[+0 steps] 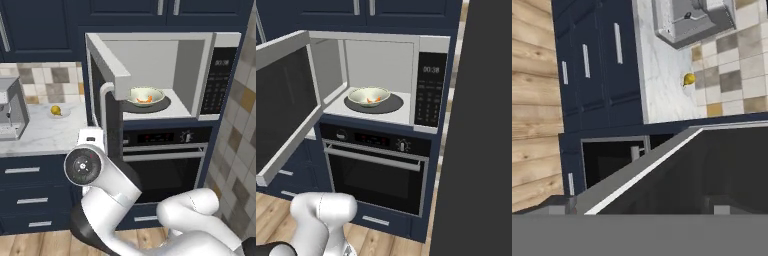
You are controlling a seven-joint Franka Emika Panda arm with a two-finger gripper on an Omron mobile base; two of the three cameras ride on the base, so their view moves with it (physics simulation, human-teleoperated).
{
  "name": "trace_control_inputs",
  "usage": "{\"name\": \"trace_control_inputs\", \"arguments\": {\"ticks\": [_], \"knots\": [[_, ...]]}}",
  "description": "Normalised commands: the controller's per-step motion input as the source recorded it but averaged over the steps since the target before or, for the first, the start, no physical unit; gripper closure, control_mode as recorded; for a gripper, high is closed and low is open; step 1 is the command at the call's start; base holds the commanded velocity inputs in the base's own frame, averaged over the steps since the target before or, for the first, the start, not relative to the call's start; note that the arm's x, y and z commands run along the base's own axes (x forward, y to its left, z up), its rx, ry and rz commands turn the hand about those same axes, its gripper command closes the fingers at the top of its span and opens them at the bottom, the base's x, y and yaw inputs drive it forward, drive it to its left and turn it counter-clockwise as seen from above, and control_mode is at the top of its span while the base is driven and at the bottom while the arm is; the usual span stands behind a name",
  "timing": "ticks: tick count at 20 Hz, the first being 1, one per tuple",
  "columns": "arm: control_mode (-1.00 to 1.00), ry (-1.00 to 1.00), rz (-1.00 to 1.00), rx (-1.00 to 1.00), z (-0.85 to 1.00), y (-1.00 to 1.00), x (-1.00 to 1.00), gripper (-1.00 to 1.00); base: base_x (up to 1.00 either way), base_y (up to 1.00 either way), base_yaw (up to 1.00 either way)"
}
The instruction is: Remove the pear from the bowl and place it on the small plate. Then place the bowl with only the shrimp in the microwave, close the door, and press the start button to microwave the shrimp.
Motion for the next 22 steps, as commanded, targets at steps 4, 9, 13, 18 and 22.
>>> {"name": "trace_control_inputs", "arguments": {"ticks": [4, 9, 13, 18, 22], "knots": [[-1.0, 0.0, -0.07, -0.03, 0.13, -0.76, 0.37, -1.0, 0.0, 0.0, 0.0], [-1.0, 0.0, -0.09, -0.03, 0.19, -0.85, 0.29, -1.0, 0.0, 0.0, 0.0], [-1.0, 0.0, -0.1, -0.04, 0.16, -0.72, 0.33, -1.0, 0.0, 0.0, 0.0], [-1.0, 0.0, -0.1, -0.04, 0.17, -0.61, 0.44, -1.0, 0.0, 0.0, 0.0], [-1.0, 0.0, -0.11, -0.03, 0.2, -0.56, 0.49, -1.0, 0.0, 0.0, 0.0]]}}
